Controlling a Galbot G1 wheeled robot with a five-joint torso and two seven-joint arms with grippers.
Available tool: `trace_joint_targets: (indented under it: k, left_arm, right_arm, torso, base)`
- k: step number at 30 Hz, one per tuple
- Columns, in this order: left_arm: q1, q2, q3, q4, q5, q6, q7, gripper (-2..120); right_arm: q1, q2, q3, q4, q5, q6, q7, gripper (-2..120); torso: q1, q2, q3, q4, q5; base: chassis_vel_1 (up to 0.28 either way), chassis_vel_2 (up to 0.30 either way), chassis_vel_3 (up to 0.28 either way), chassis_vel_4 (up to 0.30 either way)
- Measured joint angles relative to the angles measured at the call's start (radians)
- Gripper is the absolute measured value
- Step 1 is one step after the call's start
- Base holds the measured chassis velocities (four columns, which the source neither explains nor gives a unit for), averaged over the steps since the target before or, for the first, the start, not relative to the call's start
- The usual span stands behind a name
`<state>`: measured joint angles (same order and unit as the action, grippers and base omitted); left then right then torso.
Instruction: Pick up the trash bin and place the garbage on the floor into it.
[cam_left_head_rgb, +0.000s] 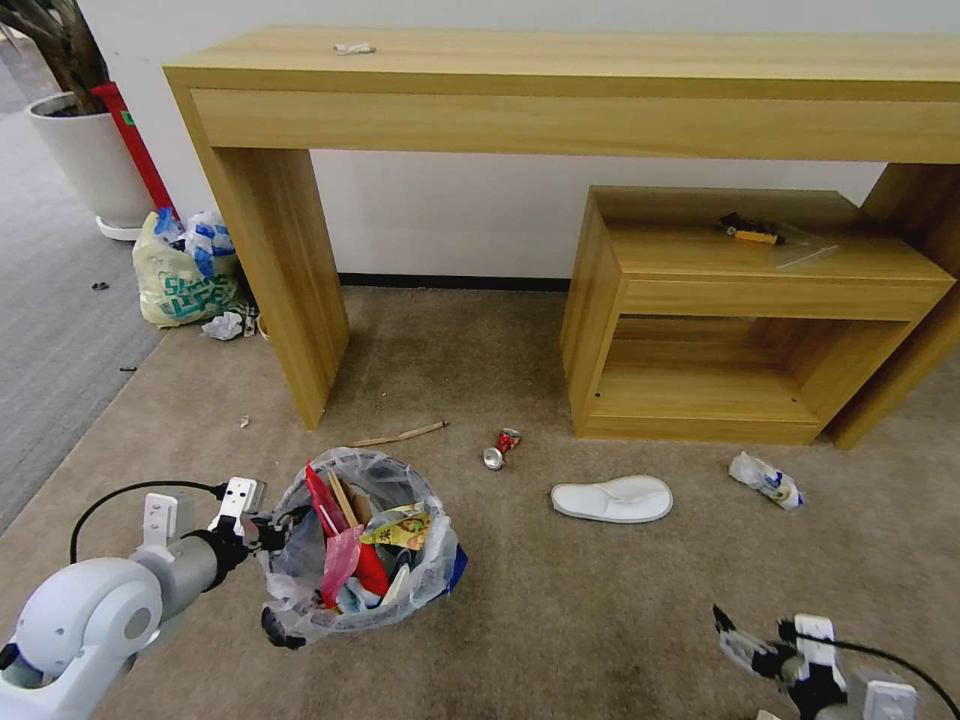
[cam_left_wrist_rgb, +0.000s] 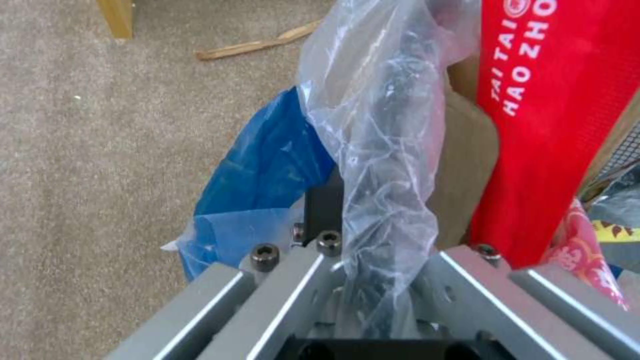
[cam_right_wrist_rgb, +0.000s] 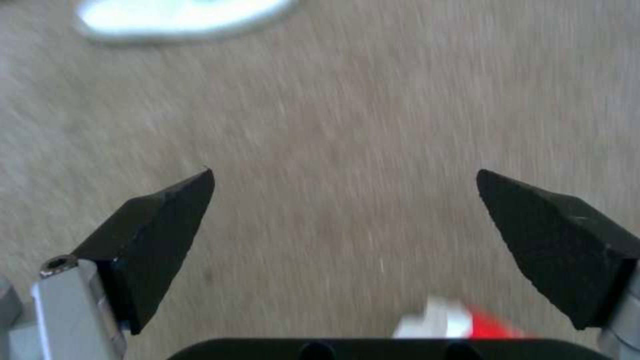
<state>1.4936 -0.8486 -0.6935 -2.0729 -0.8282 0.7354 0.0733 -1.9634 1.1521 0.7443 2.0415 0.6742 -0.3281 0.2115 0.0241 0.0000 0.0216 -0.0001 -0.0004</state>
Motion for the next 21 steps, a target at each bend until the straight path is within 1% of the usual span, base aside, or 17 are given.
trace_joint_targets:
  k: [1, 4, 5, 7, 9, 10, 11, 15, 18, 21]
  left_arm:
    - [0.000, 0.000, 0.000, 0.000, 0.000, 0.000, 0.000, 0]
    - [0.001, 0.003, -0.001, 0.000, 0.000, 0.000, 0.000, 0]
    - [0.001, 0.003, -0.001, 0.000, 0.000, 0.000, 0.000, 0]
    - [0.002, 0.004, -0.003, -0.002, 0.000, 0.000, 0.000, 0]
    - [0.002, 0.004, -0.003, -0.002, 0.000, 0.000, 0.000, 0]
    - [0.003, 0.003, -0.002, -0.003, 0.001, 0.000, -0.001, 0]
    - [0.003, 0.002, -0.001, -0.003, 0.002, 0.000, -0.003, 0]
    - [0.004, 0.001, 0.002, -0.003, 0.005, 0.000, -0.003, 0]
    - [0.004, 0.002, 0.004, -0.003, 0.007, 0.000, -0.004, 0]
    - [0.004, 0.003, 0.006, -0.004, 0.008, 0.000, -0.005, 0]
  right_arm:
    - [0.000, 0.000, 0.000, 0.000, 0.000, 0.000, 0.000, 100]
    - [-0.002, 0.017, -0.029, -0.031, 0.085, -0.060, 0.085, 100]
    - [-0.002, 0.017, -0.029, -0.031, 0.085, -0.060, 0.085, 100]
    - [0.005, 0.026, -0.042, -0.055, 0.123, -0.089, 0.142, 100]
    - [0.006, 0.027, -0.044, -0.060, 0.130, -0.094, 0.153, 100]
    - [0.015, 0.029, -0.049, -0.082, 0.172, -0.117, 0.202, 100]
    - [0.021, 0.028, -0.050, -0.096, 0.195, -0.129, 0.219, 100]
    - [0.035, 0.024, -0.049, -0.120, 0.239, -0.150, 0.248, 100]
    - [0.063, 0.016, -0.044, -0.148, 0.309, -0.184, 0.293, 100]
    - [0.083, 0.014, -0.044, -0.164, 0.346, -0.197, 0.309, 100]
  torso:
    - [0.000, 0.000, 0.000, 0.0000, 0.0000]
    - [0.000, 0.000, 0.000, 0.0000, 0.0000]
    - [0.000, 0.000, 0.000, 0.0000, 0.0000]
    - [0.000, 0.000, 0.000, 0.0000, 0.0000]
    - [0.000, 0.000, 0.000, 0.0000, 0.0000]
    - [0.000, 0.000, 0.000, -0.0001, 0.0000]
    - [0.000, 0.000, 0.000, -0.0001, 0.0000]
    - [0.000, 0.000, 0.000, 0.0000, 0.0000]
    - [0.000, 0.000, 0.000, 0.0000, 0.0000]
    - [0.000, 0.000, 0.000, 0.0000, 0.0000]
  base:
    - [0.000, 0.000, 0.000, 0.000]
    - [0.000, 0.000, 0.000, 0.000]
    - [0.000, 0.000, 0.000, 0.000]
    - [0.000, 0.000, 0.000, 0.000]
    - [0.000, 0.000, 0.000, 0.000]
    - [0.000, 0.000, 0.000, 0.000]
    - [0.000, 0.000, 0.000, 0.000]
    - [0.000, 0.000, 0.000, 0.000]
    - [0.000, 0.000, 0.000, 0.000]
    - [0.000, 0.000, 0.000, 0.000]
